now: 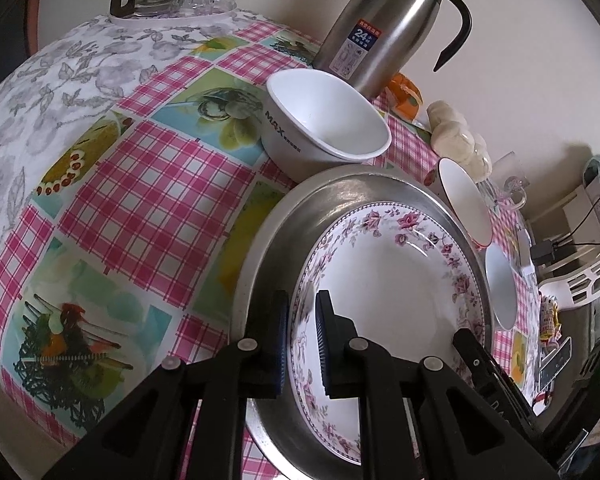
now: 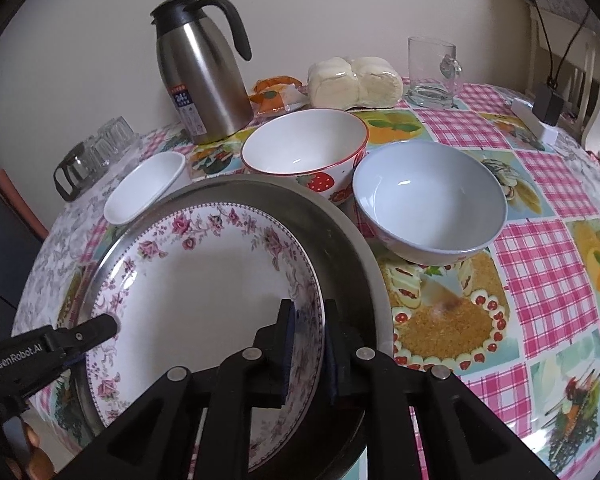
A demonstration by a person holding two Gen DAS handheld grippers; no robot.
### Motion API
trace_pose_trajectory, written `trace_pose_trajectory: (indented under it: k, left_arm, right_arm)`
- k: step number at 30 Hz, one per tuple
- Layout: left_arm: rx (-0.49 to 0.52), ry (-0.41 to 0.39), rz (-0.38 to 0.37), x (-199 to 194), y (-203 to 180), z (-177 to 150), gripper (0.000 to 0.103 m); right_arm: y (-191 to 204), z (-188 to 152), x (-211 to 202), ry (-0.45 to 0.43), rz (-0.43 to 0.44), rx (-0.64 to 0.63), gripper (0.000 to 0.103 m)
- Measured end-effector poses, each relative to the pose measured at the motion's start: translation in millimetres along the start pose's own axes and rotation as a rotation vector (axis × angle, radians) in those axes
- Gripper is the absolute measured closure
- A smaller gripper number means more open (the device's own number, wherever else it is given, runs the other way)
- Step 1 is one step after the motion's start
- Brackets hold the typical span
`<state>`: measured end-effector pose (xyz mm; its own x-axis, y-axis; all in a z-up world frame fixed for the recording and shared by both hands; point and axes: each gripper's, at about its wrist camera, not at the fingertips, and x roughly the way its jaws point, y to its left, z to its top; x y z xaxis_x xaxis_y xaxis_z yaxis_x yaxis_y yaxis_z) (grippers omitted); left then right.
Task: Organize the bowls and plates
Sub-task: 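Open the right gripper to release the plate inside the basin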
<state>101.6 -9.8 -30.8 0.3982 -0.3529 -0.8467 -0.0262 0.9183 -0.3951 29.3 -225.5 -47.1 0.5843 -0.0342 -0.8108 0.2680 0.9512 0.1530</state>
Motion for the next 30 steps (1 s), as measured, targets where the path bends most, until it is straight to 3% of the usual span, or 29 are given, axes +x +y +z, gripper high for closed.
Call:
trace_pose_trajectory:
  k: [4, 11, 18, 21, 22, 23, 25, 27, 29, 30]
  left_arm:
    - [0.018, 0.008, 0.015, 1, -4, -1, 0.087]
    - [0.04, 0.01, 0.022, -2, -8, -2, 0.081]
    - [0.091, -0.043, 0.059, -18, -18, -1, 0.067]
    - [0.115, -0.069, 0.066, -26, -23, -1, 0.054]
    - [0.125, -0.078, 0.08, -29, -25, -1, 0.047]
    - [0.132, -0.084, 0.095, -29, -26, -1, 0.045]
    - [0.144, -0.086, 0.135, -29, -27, -1, 0.038]
    - [0.152, -0.087, 0.17, -27, -26, -2, 0.036]
    - [0.157, -0.087, 0.194, -26, -25, -2, 0.032]
    - [0.161, -0.09, 0.209, -25, -24, -3, 0.025]
  right_arm:
    - [-1, 1, -2, 0.007, 0.009, 0.002, 0.078]
    - [-3, 5, -12, -0.013, 0.002, 0.0, 0.078]
    - [0, 10, -28, -0.053, 0.002, -0.016, 0.078]
    - [1, 11, -34, -0.068, -0.004, -0.023, 0.077]
    - [1, 12, -35, -0.071, -0.006, -0.023, 0.07]
    - [0, 12, -36, -0.074, -0.011, -0.023, 0.057]
    - [-1, 12, -37, -0.079, -0.022, -0.024, 0.045]
    - [-2, 12, -37, -0.079, -0.025, -0.025, 0.043]
    - [-3, 12, -36, -0.077, -0.031, -0.021, 0.033]
    - [-4, 12, -36, -0.077, -0.034, -0.022, 0.031]
